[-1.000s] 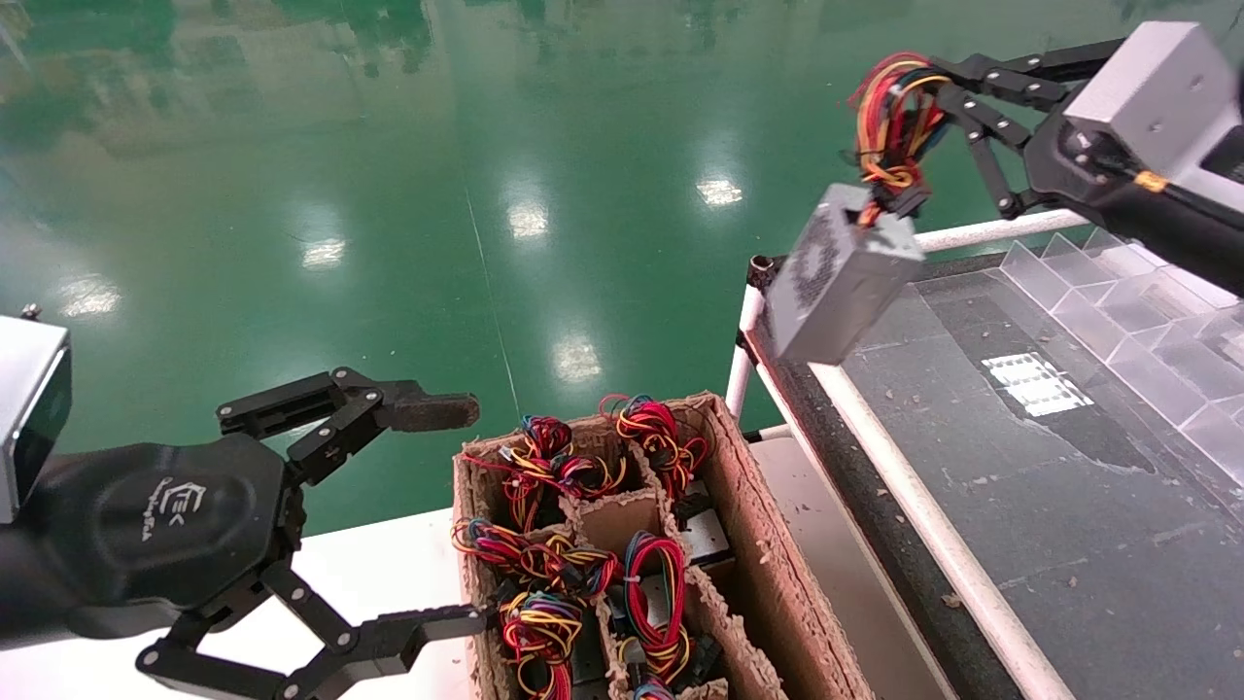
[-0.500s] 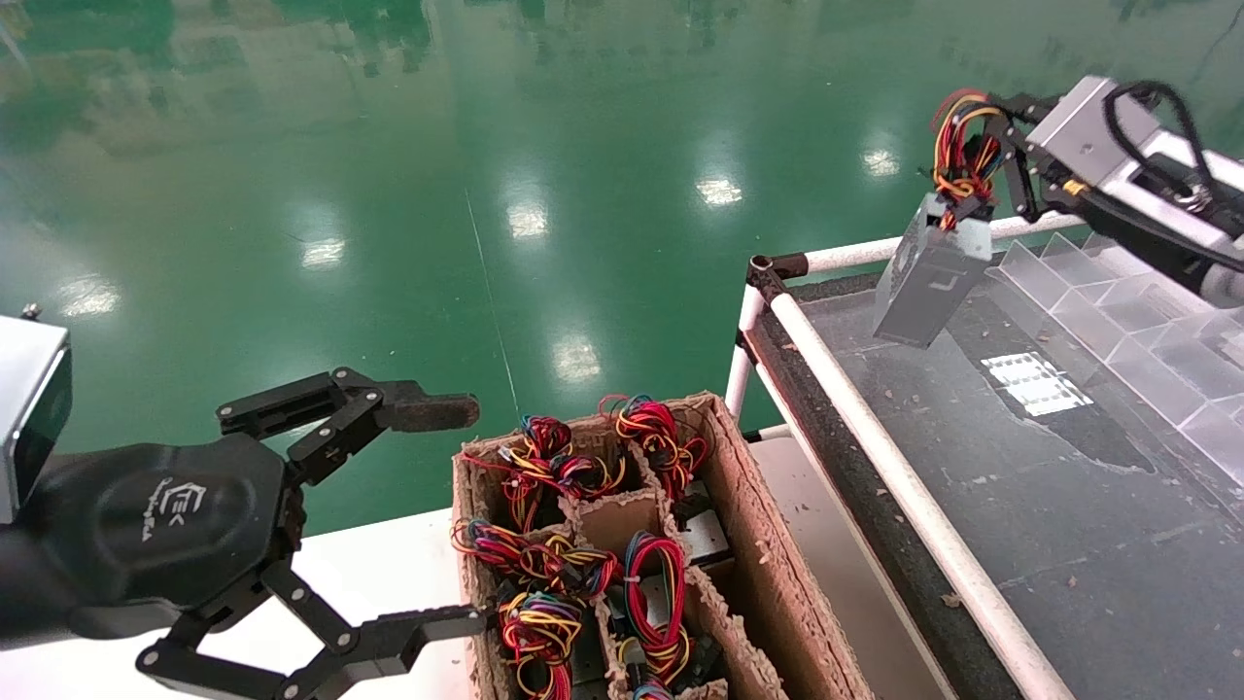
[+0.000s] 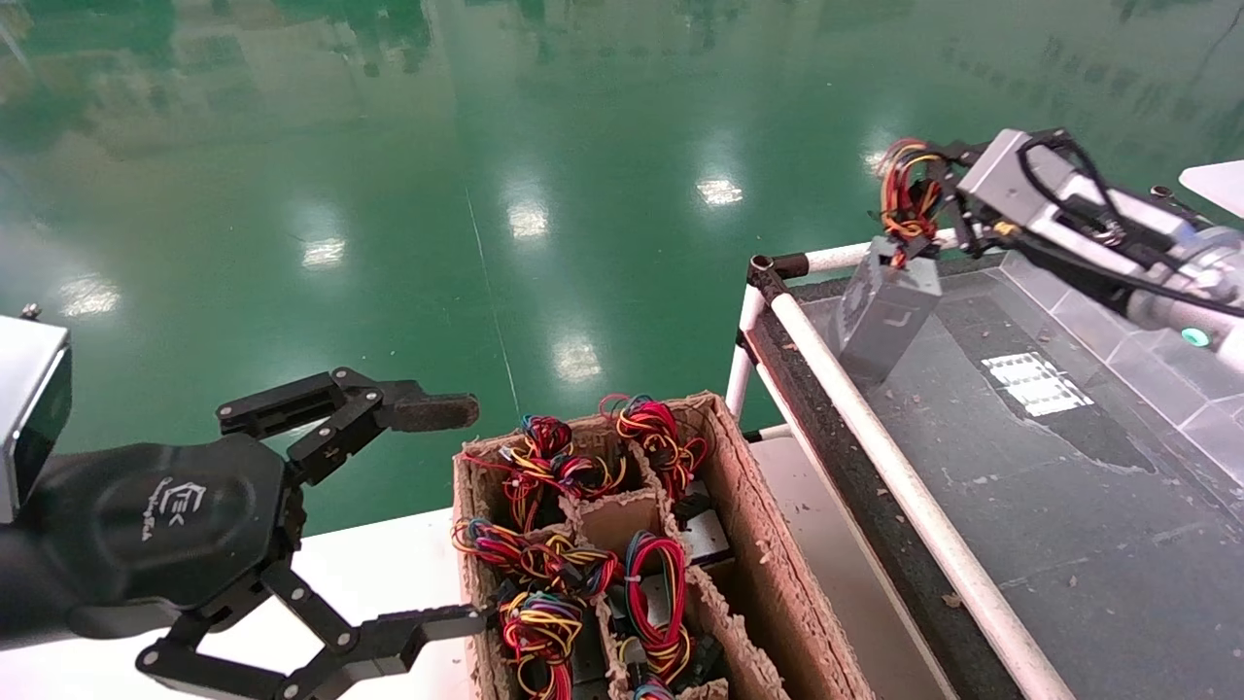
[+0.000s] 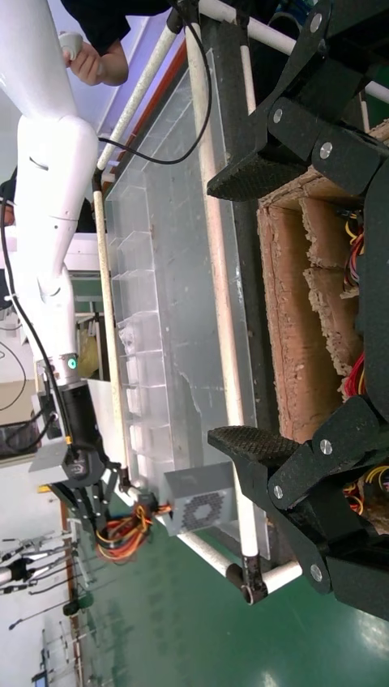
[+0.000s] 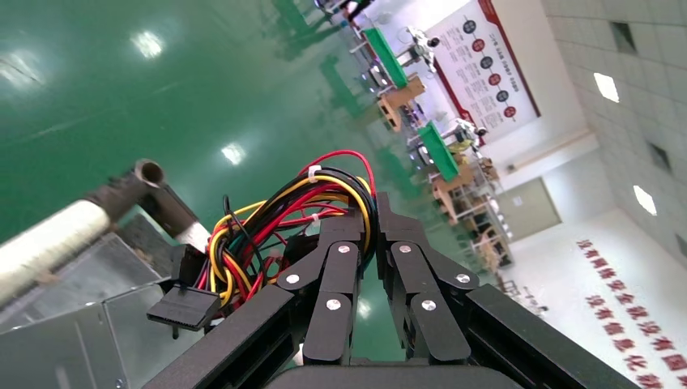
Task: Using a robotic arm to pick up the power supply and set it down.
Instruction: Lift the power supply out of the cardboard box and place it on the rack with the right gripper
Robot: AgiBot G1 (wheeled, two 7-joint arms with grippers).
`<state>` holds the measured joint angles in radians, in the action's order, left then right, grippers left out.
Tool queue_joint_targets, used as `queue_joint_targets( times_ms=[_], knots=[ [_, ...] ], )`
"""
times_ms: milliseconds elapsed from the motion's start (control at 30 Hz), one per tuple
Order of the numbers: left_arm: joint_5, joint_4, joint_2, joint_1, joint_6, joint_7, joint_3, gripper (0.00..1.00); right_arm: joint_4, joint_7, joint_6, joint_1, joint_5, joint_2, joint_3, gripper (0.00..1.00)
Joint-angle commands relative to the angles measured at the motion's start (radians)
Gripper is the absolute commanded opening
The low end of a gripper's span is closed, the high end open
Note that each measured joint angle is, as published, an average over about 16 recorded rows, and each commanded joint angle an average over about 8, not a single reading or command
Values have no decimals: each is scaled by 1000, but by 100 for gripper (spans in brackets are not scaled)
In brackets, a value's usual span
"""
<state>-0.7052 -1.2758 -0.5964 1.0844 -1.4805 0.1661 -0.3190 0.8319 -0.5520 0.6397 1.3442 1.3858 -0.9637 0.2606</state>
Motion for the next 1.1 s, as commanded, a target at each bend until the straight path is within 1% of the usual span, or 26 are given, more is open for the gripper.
queue_joint_targets(
  times_ms=[33,200,367,633,900,1067,1100],
  knots=[
    [0,0,0,0,0,0,0,100,-12,-11,5,3,-4,-13,1,0],
    [0,0,0,0,0,0,0,100,-41,-42,-17,20,-4,-63,4,0],
    [0,0,0,0,0,0,0,100,-78,-80,-55,40,-1,-114,4,0],
    [0,0,0,0,0,0,-1,100,-127,-163,-115,58,-3,-188,-6,0],
    [1,0,0,0,0,0,-1,100,-176,-252,-147,58,-15,-228,-24,0],
    [1,0,0,0,0,-1,-1,100,-219,-294,-148,69,-29,-244,-36,0],
    [1,0,0,0,0,-1,-1,100,-227,-302,-146,71,-32,-246,-38,2]
  ],
)
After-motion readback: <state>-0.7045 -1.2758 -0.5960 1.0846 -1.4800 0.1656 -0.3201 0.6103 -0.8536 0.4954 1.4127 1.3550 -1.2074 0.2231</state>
